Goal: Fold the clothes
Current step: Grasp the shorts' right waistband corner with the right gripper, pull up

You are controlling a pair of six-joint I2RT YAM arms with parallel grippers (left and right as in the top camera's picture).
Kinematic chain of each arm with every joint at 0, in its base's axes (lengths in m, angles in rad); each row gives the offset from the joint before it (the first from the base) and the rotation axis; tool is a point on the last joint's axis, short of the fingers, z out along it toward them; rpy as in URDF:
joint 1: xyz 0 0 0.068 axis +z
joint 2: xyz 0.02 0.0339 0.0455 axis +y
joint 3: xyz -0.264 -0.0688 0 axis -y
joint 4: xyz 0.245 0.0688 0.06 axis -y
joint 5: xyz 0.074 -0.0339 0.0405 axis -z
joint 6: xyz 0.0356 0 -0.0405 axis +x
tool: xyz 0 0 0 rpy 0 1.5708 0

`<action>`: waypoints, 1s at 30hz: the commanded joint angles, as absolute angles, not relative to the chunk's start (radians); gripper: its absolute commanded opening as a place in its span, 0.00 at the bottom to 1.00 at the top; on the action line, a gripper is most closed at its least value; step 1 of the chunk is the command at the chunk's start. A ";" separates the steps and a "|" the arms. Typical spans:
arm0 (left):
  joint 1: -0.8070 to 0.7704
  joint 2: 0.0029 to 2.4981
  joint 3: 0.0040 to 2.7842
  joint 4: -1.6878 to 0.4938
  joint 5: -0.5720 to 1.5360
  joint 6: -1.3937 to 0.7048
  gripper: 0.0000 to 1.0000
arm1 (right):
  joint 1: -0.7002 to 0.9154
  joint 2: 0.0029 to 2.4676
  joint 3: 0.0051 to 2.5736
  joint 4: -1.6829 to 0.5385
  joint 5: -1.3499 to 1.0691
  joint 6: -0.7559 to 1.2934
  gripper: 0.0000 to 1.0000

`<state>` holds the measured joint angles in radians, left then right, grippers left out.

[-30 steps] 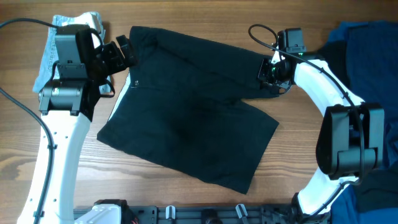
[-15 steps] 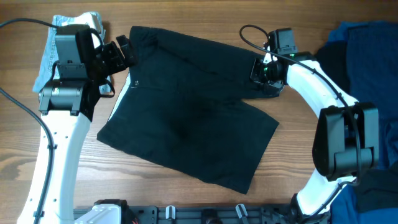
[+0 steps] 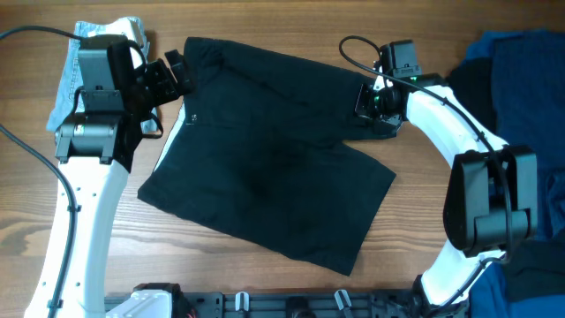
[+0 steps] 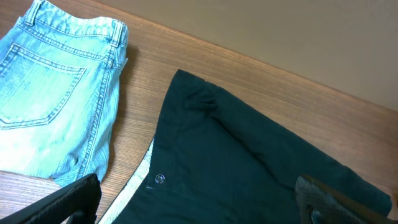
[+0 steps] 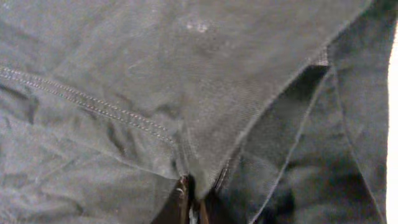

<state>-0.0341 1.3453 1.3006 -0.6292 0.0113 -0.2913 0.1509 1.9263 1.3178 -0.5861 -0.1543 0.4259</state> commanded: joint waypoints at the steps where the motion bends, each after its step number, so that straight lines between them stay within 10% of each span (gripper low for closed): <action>1: -0.030 1.354 1.303 -0.626 -0.001 -0.296 1.00 | 0.153 1.941 1.313 -0.587 -0.122 0.429 0.04; 30: -0.030 1.354 1.303 -0.626 -0.001 -0.296 1.00 | 0.047 2.120 1.484 -0.049 0.005 0.414 0.04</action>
